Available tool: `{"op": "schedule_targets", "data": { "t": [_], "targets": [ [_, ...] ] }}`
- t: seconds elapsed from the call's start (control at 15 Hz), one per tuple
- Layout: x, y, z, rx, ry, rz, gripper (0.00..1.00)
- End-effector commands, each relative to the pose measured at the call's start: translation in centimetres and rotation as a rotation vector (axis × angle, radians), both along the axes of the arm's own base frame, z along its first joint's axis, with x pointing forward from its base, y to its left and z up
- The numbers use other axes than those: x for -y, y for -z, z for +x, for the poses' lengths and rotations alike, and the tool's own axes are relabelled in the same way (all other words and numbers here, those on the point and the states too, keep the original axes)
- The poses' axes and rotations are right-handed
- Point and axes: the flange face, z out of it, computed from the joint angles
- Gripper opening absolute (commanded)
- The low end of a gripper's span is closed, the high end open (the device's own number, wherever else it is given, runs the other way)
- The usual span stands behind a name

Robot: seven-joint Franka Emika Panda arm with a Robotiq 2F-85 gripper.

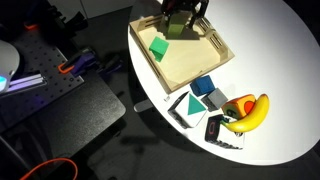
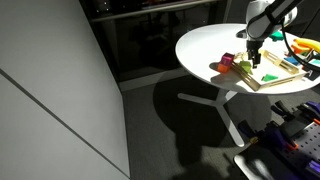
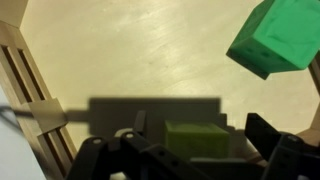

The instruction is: Add the yellow cube to the stack

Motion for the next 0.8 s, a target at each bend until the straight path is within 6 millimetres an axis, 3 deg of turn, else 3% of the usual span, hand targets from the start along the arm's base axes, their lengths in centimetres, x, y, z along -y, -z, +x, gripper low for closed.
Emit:
{"op": "schedule_targets", "data": {
  "t": [0.0, 0.27, 0.33, 0.4, 0.73],
  "targets": [
    [-0.3, 0.4, 1.4, 0.003, -0.029, -0.030, 1.00],
    [-1.1, 0.6, 2.3, 0.001, -0.050, -0.043, 1.00],
    [-1.3, 0.6, 2.5, 0.005, -0.048, -0.046, 0.75],
    [-1.5, 0.7, 2.6, 0.003, -0.048, -0.047, 0.74],
    [-1.5, 0.8, 3.0, -0.005, -0.033, -0.050, 0.34]
  ]
}}
